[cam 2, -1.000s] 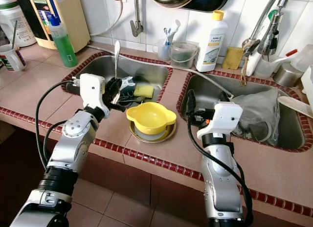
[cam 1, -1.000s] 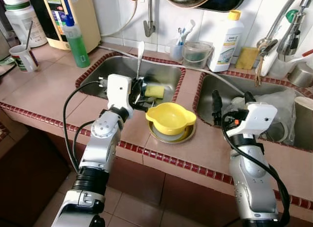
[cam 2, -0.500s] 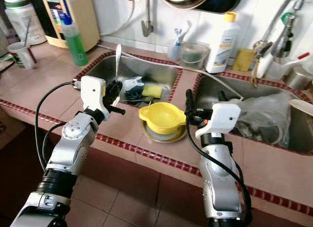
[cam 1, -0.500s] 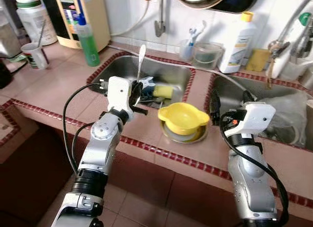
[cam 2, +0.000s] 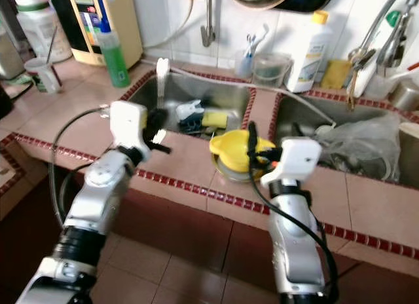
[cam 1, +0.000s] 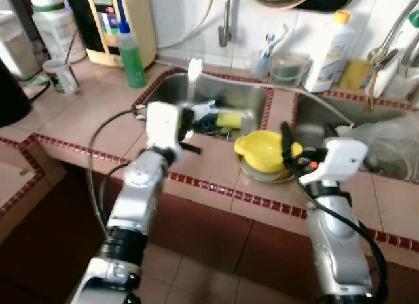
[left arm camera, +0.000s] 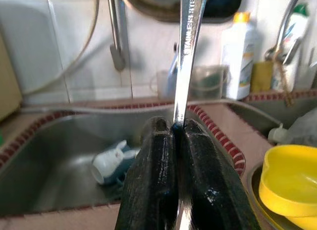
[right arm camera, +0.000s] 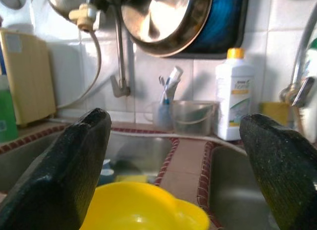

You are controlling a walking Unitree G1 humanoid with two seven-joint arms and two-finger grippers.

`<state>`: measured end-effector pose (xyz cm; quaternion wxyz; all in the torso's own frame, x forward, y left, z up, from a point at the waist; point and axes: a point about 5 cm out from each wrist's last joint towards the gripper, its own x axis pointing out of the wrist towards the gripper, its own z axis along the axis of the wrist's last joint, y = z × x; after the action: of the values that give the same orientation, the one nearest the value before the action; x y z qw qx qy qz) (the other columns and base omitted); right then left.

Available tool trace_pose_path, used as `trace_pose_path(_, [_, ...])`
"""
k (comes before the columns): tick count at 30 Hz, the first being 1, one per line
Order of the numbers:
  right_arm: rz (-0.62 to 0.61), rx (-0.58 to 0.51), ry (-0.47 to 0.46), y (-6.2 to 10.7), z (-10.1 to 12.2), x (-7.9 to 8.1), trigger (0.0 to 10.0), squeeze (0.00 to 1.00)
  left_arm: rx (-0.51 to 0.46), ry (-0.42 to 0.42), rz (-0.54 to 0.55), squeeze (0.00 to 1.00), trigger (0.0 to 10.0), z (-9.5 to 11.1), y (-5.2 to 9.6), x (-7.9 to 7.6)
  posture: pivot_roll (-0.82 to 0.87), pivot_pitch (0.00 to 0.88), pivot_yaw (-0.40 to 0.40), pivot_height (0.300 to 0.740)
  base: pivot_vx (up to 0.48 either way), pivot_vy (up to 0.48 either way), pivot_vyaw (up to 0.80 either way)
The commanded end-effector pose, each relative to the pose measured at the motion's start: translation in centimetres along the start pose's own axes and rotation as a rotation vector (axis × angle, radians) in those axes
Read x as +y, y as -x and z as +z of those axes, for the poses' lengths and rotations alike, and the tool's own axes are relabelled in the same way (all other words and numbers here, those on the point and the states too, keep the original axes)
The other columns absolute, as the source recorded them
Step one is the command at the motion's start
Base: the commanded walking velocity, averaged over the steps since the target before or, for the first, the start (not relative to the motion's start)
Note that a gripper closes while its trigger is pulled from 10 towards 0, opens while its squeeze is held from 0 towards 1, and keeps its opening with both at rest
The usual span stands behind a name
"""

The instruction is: Kitchen organization

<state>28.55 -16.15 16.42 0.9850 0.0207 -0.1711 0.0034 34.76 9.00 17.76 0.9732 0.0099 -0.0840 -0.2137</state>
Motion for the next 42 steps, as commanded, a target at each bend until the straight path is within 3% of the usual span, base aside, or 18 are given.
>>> trace_pose_path(1, [0.019,-0.011,-0.012,-0.13,0.19,0.70,10.0,0.00,-0.003,-0.009,0.013,0.00,10.0,0.26,0.28,0.79,0.00,0.000,0.016,0.740,0.000,0.255,0.00])
trace_pose_path(12, [0.021,0.009,-0.013,-0.06,-0.06,0.76,10.0,0.00,0.017,-0.043,-0.026,0.00,10.0,-0.03,0.40,0.14,0.00,0.000,0.016,0.740,0.000,0.000,0.00])
trace_pose_path(23, [0.013,0.015,-0.008,-0.23,-0.13,0.66,10.0,0.00,0.024,-0.046,-0.041,0.00,10.0,-0.10,0.44,0.09,0.00,0.000,0.015,0.740,0.000,0.000,-0.75])
trace_pose_path(42, [0.017,0.000,-0.003,-0.25,0.08,0.57,10.0,0.00,0.043,-0.035,-0.049,0.00,10.0,-0.09,0.18,0.47,-0.01,0.000,0.017,0.740,0.000,0.000,0.00])
